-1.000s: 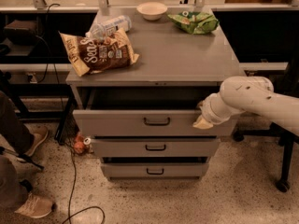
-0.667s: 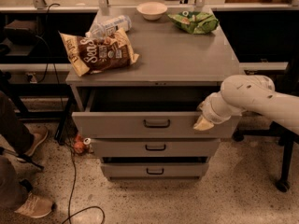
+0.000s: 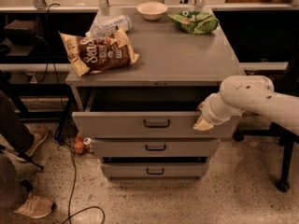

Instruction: Open top drawer

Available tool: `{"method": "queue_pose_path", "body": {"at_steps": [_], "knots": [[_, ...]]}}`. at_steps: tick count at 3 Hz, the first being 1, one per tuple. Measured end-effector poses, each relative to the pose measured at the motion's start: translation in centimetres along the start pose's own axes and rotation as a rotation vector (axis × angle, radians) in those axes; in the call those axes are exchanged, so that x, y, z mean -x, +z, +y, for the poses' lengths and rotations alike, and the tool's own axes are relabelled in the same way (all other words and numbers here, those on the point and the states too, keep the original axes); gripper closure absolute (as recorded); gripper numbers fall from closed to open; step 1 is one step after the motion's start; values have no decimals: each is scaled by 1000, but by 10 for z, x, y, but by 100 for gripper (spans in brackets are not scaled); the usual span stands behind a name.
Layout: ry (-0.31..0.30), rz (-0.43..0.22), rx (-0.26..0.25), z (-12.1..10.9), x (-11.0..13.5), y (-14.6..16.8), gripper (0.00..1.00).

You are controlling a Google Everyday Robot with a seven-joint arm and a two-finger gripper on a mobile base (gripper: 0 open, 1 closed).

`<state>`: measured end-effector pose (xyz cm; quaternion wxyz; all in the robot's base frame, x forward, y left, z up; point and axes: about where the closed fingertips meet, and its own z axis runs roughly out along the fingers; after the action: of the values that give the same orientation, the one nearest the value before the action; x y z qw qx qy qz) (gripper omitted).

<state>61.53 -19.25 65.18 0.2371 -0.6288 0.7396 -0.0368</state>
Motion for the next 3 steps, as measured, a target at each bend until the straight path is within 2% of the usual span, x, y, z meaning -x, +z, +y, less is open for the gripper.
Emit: {"method": "queue_pose_path", "body": {"at_steps": [2,3], "knots": [[5,3,1,5,-1,-3,100],[29,11,-2,23,-3,-13,100]]}}
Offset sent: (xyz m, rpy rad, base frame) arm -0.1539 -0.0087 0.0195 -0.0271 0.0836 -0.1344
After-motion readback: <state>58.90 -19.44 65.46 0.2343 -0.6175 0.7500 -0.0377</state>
